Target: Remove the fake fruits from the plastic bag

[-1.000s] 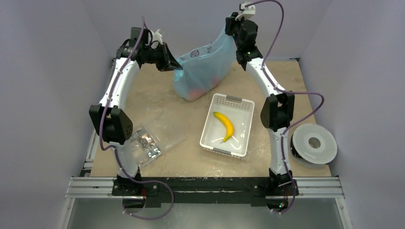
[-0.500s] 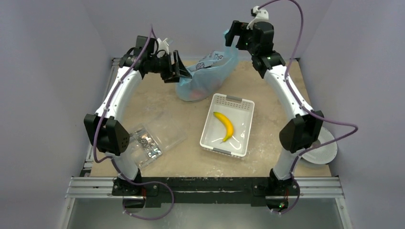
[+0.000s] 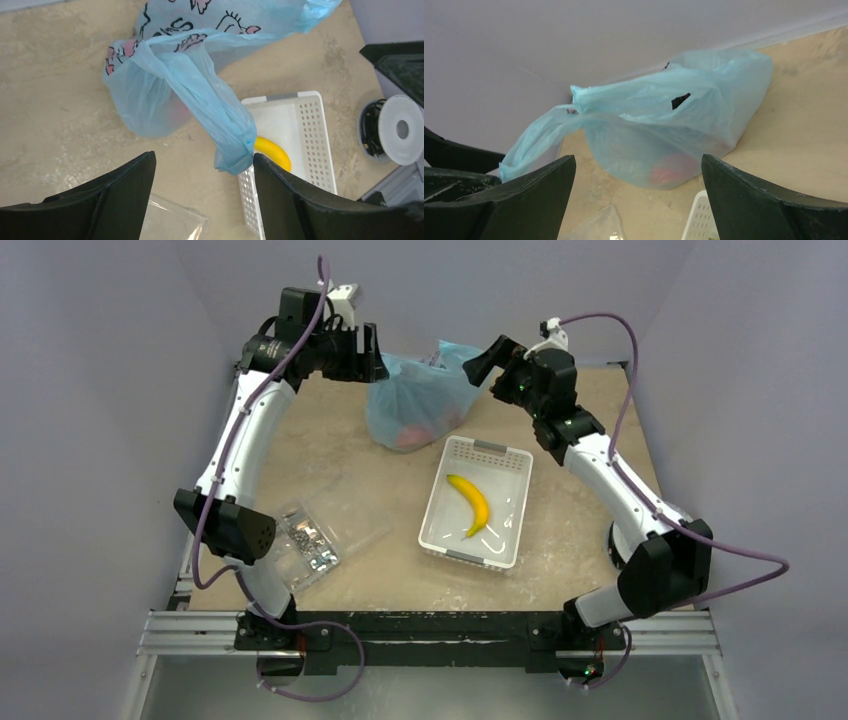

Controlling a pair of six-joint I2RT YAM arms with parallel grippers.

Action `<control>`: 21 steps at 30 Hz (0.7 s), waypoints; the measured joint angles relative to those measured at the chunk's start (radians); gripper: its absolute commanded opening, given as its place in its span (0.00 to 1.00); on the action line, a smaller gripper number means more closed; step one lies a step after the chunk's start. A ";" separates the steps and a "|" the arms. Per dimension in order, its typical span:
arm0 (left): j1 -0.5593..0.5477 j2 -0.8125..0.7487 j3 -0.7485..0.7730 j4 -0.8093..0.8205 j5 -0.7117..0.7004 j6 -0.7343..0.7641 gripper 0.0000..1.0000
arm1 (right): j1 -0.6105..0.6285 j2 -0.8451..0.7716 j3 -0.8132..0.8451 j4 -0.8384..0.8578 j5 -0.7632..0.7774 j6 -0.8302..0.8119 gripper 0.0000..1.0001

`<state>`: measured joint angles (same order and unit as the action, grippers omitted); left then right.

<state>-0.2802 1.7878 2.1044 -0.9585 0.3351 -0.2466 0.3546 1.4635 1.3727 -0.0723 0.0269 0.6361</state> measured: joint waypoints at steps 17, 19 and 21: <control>0.000 -0.025 0.019 0.247 -0.044 0.042 0.72 | 0.177 0.260 0.046 0.142 0.077 0.401 0.99; 0.000 -0.035 0.019 0.249 -0.045 0.050 0.72 | 0.180 0.303 0.103 0.129 0.121 0.443 0.99; 0.000 -0.044 0.019 0.251 -0.050 0.054 0.72 | 0.179 0.349 0.161 0.105 0.168 0.495 0.98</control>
<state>-0.2802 1.7435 2.1235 -0.7071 0.2848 -0.1928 0.5335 1.8122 1.5337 0.0326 0.1951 1.1313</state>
